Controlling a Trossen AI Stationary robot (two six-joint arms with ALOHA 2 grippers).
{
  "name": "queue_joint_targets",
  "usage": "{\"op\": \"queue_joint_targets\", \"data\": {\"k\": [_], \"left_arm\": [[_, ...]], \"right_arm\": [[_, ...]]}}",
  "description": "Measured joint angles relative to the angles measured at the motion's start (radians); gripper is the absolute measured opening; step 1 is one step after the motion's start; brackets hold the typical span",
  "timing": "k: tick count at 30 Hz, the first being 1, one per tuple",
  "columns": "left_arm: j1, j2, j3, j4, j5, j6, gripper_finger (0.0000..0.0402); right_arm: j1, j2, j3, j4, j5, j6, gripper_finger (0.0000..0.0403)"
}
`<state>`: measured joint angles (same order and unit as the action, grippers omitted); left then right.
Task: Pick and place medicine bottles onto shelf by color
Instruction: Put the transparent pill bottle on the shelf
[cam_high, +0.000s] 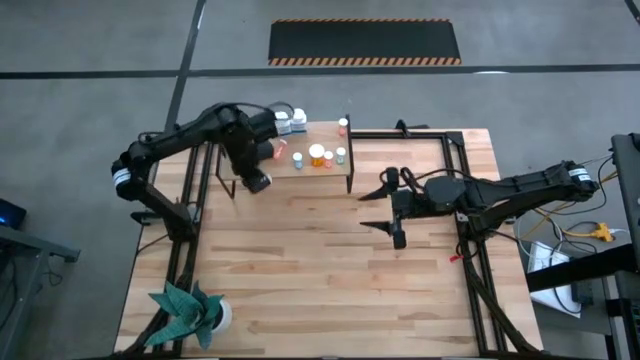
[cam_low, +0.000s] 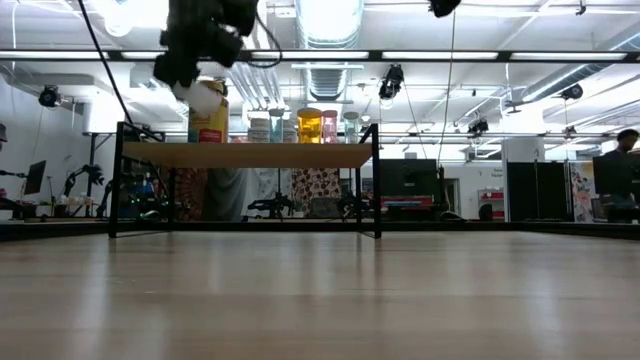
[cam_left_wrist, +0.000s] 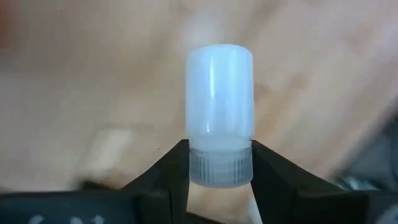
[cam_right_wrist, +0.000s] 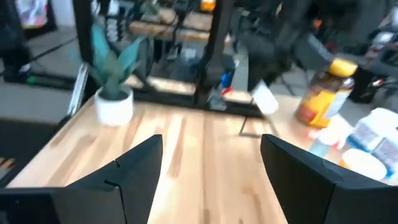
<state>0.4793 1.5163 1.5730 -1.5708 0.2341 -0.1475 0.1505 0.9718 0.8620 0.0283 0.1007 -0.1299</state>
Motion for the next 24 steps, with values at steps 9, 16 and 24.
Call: {"op": "queue_joint_targets", "data": {"k": [9, 16, 24], "left_arm": [[-0.411, -0.005, -0.013, 0.123, -0.074, -0.179, 0.012], [-0.659, 0.034, -0.009, 0.286, -0.26, -0.313, 0.012], [-0.741, 0.037, -0.02, 0.45, -0.42, -0.363, 0.012]], "right_arm": [[0.0, 0.178, -0.02, 0.013, -0.004, 0.067, 0.0272], [-0.001, 0.383, 0.003, 0.297, -0.078, 0.052, 0.0303], [-0.004, 0.523, 0.107, 0.418, -0.101, 0.127, 0.0305]]}}
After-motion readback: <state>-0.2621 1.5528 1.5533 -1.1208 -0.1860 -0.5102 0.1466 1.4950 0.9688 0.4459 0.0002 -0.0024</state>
